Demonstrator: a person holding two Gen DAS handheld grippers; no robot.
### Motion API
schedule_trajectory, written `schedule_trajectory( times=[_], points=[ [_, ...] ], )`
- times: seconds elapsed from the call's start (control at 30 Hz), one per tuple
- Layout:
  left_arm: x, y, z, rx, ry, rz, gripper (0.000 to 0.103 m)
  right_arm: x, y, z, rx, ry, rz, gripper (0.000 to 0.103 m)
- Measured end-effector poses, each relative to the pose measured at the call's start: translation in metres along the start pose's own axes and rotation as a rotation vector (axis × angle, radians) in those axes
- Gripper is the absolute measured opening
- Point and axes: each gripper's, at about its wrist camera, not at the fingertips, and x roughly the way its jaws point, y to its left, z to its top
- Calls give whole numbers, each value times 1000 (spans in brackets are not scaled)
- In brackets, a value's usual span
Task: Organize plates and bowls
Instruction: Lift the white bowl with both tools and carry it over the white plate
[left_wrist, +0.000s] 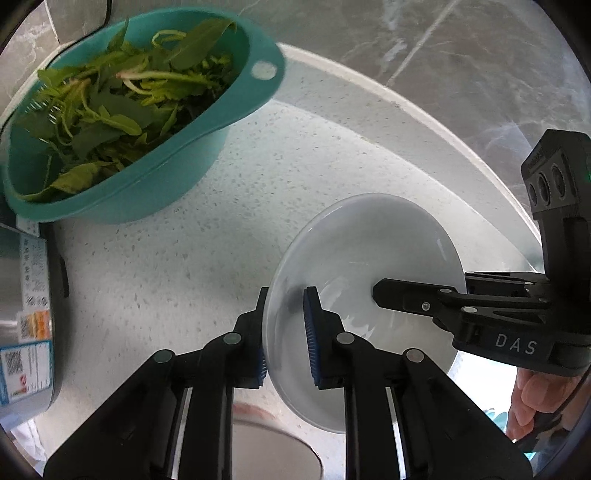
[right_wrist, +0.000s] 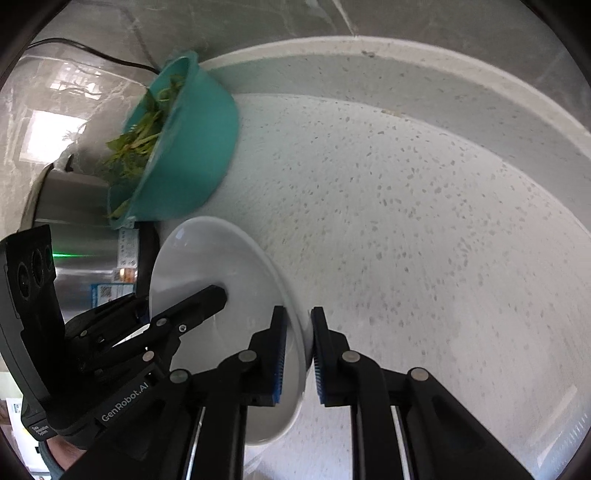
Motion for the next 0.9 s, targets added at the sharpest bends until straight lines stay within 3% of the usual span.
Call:
schedule_trajectory(
  times=[0.5, 0.9],
  points=[
    [-51, -20, -65, 23, -46, 0, 15, -48, 19, -79, -76, -18, -9, 16],
    [-100, -51, -185, -26, -118, 5, 15, -71, 46, -164, -177, -11, 15, 16]
  ],
)
